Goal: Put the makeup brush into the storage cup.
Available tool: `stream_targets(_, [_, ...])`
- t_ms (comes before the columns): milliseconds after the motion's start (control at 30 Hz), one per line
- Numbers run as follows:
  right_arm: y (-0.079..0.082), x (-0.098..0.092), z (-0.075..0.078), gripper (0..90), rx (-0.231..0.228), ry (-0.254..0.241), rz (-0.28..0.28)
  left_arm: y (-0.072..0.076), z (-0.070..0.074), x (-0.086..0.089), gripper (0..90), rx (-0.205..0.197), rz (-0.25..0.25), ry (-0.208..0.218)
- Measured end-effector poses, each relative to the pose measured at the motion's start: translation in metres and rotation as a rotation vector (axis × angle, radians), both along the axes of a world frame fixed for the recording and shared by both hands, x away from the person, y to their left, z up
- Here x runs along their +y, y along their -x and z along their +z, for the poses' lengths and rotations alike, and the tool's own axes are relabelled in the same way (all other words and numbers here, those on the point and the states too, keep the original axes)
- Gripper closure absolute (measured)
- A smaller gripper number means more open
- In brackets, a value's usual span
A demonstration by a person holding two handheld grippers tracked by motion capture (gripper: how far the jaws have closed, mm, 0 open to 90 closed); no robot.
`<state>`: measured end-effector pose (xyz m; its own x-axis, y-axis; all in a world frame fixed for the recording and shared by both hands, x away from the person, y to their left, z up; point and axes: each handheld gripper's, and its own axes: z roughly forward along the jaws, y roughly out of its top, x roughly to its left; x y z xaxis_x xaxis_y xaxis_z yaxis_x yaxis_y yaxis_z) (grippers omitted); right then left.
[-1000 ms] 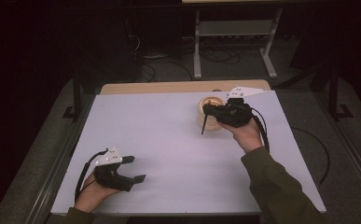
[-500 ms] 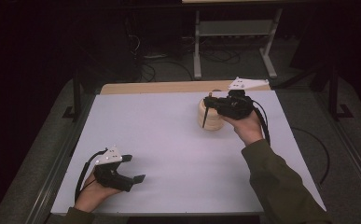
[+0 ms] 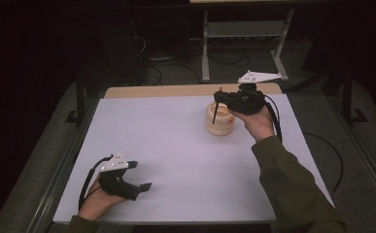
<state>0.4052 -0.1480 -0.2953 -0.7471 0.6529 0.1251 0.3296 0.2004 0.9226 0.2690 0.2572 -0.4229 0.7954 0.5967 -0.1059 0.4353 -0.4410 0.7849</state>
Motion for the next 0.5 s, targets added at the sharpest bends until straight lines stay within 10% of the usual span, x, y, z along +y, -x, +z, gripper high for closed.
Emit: stream_targets(500, [-0.018, -0.001, 0.005, 82.7, 0.006, 0.004, -0.043, -0.001, -0.001, 0.000, 3.0, 0.000, -0.004, 0.001])
